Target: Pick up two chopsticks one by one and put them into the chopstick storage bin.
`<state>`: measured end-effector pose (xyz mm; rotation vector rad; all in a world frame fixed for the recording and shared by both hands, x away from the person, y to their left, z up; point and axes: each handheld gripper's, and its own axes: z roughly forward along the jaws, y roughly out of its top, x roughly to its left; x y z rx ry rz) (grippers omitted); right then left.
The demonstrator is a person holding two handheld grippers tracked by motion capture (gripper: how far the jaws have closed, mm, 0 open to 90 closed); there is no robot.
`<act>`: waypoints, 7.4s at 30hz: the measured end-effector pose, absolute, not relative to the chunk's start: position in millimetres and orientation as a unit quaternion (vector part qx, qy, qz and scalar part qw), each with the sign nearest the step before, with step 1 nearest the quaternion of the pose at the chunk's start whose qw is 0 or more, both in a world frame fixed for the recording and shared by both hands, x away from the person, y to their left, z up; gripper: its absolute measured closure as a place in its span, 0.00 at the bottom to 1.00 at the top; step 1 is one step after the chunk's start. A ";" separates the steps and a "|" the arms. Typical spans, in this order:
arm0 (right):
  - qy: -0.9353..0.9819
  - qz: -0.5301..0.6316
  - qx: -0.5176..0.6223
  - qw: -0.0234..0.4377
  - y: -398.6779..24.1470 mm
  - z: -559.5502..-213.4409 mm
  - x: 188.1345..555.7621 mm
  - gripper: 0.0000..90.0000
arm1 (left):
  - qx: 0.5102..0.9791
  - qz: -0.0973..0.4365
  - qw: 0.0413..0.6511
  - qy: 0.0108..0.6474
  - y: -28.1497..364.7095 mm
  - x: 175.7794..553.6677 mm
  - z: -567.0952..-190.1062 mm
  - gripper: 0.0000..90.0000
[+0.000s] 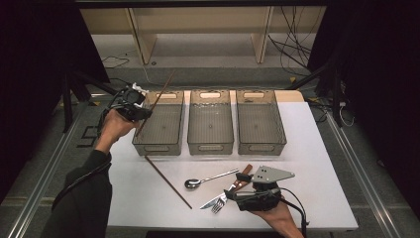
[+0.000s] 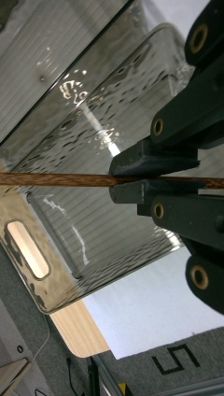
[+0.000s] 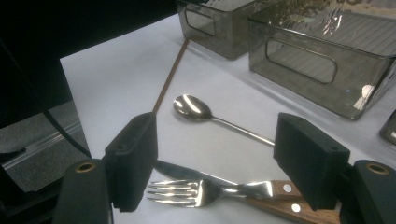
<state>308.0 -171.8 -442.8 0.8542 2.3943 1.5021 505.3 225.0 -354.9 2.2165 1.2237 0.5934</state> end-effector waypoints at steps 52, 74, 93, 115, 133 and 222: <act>0.808 0.506 0.288 0.091 -172.9 -442.6 307.2 0.35 | 0.825 0.179 0.276 0.460 211.3 494.9 -387.2 0.51; 0.808 0.506 0.286 0.092 -172.3 -442.7 306.0 0.35 | 0.936 0.140 0.189 0.263 181.8 405.3 -401.6 0.33; 0.809 0.506 0.286 0.091 -171.9 -443.8 306.1 0.35 | 0.985 0.081 0.091 0.125 159.9 401.8 -438.1 0.35; 0.810 0.505 0.285 0.089 -172.4 -444.4 306.4 0.35 | 0.996 0.062 0.043 0.045 143.0 406.3 -458.5 0.51; 0.810 0.506 0.285 0.088 -172.4 -444.2 306.0 0.35 | 0.999 0.014 0.035 0.035 142.5 411.9 -463.6 0.69; 0.806 0.512 0.285 0.084 -173.7 -443.9 306.1 0.34 | 0.908 0.211 0.179 0.314 192.0 478.8 -335.7 0.94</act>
